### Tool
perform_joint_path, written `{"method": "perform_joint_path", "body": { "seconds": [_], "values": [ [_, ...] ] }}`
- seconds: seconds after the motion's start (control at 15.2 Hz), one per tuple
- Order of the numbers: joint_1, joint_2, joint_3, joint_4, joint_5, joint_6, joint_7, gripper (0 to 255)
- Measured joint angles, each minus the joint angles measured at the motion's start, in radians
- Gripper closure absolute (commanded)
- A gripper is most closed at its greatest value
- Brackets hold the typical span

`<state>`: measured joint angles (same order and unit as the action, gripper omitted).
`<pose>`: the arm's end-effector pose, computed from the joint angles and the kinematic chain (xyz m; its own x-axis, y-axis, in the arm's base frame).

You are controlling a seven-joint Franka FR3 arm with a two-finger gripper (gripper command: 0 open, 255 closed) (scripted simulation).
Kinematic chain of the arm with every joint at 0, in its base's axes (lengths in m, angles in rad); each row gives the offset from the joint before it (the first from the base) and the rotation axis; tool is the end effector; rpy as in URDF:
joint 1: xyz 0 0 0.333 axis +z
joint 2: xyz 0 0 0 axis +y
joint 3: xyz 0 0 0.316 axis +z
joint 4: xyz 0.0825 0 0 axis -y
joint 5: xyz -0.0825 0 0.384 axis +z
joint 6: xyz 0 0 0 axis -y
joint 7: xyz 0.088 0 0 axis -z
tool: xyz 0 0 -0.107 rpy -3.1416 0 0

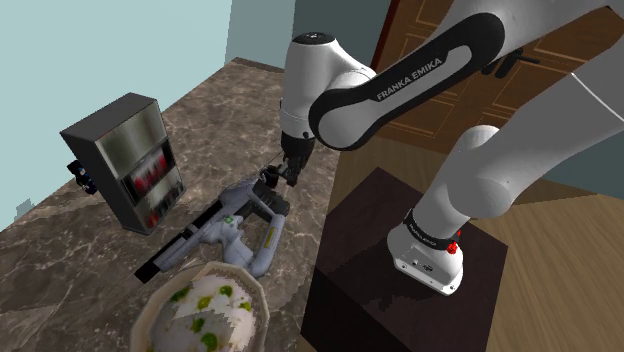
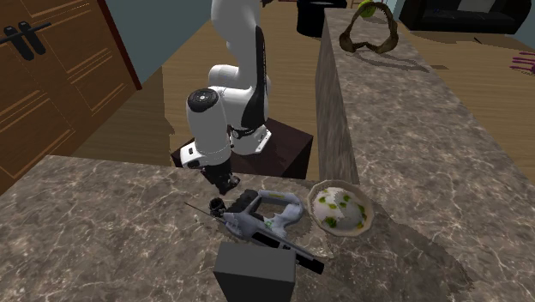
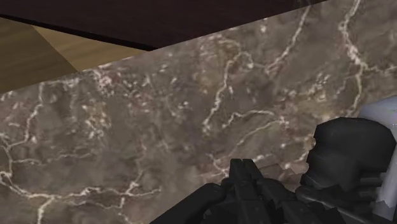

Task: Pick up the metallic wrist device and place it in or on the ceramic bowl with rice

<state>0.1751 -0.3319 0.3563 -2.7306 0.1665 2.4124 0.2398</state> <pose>0.3356 0.1884 0.3184 0.9889 0.1485 0.0022 0.1485 -0.9889 0.0026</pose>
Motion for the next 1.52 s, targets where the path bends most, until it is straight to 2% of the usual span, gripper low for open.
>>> {"method": "perform_joint_path", "body": {
  "seconds": [0.2,0.26,0.33,0.4,0.53,0.66,0.73,0.79,0.99,1.52],
  "values": [
    [0.0,0.0,0.0,0.0,0.0,-0.001,0.0,255],
    [0.0,0.0,0.0,0.0,0.0,-0.001,0.0,0],
    [0.0,0.0,0.0,0.0,0.0,-0.001,0.0,0],
    [0.009,0.012,-0.036,0.015,0.028,-0.01,-0.049,0],
    [0.038,0.056,-0.153,0.083,0.137,-0.073,-0.28,0],
    [0.048,0.137,-0.266,0.2,0.25,-0.191,-0.541,0],
    [0.046,0.185,-0.305,0.253,0.299,-0.246,-0.652,0],
    [0.045,0.213,-0.321,0.284,0.327,-0.276,-0.712,0],
    [0.049,0.25,-0.326,0.295,0.366,-0.274,-0.773,0],
    [0.064,0.285,-0.312,0.273,0.4,-0.218,-0.796,0]
  ]
}}
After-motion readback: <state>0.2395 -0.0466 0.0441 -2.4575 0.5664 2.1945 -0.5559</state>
